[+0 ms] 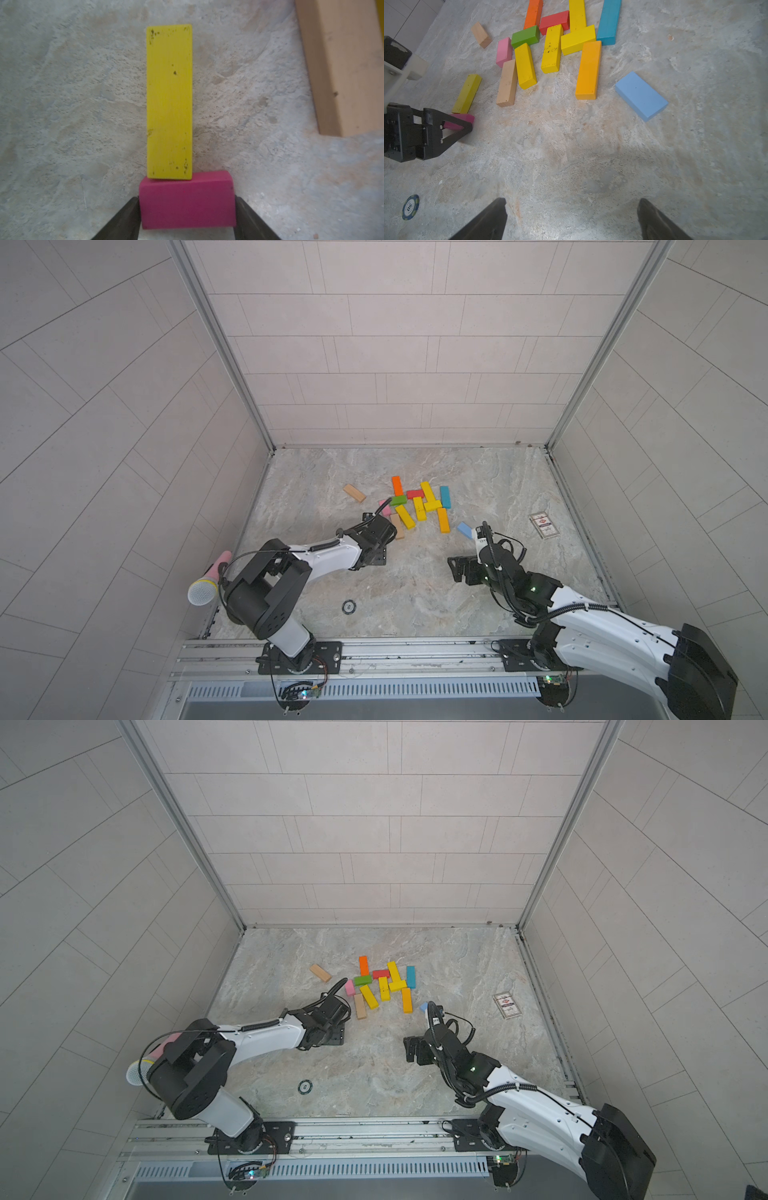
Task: Assemble the letter h with building blocks
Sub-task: Assemble the building block at the center of the board.
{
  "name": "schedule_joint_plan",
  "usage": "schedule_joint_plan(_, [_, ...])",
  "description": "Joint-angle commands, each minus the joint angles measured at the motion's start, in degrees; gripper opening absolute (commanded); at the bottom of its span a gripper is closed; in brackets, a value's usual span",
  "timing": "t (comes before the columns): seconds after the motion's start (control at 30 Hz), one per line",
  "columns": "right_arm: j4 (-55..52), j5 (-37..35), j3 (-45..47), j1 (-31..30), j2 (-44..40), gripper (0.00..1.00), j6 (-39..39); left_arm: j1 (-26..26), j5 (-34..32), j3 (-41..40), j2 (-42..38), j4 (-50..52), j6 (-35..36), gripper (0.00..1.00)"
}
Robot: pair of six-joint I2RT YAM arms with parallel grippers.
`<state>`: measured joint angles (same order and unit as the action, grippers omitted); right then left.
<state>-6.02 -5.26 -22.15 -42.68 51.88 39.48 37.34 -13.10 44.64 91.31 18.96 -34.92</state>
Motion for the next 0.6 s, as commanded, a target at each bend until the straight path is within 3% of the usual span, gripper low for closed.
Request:
schedule_joint_plan(0.0, [-0.72,-1.16,0.71,0.31,-0.36,1.00,0.55,-0.63,0.04,-0.98,1.99,1.91,0.46,0.75])
schedule_joint_plan(0.57, [-0.66,-1.16,0.71,0.44,-0.28,1.00,0.58,-0.59,0.93,0.60,3.00,1.25,0.85,0.75])
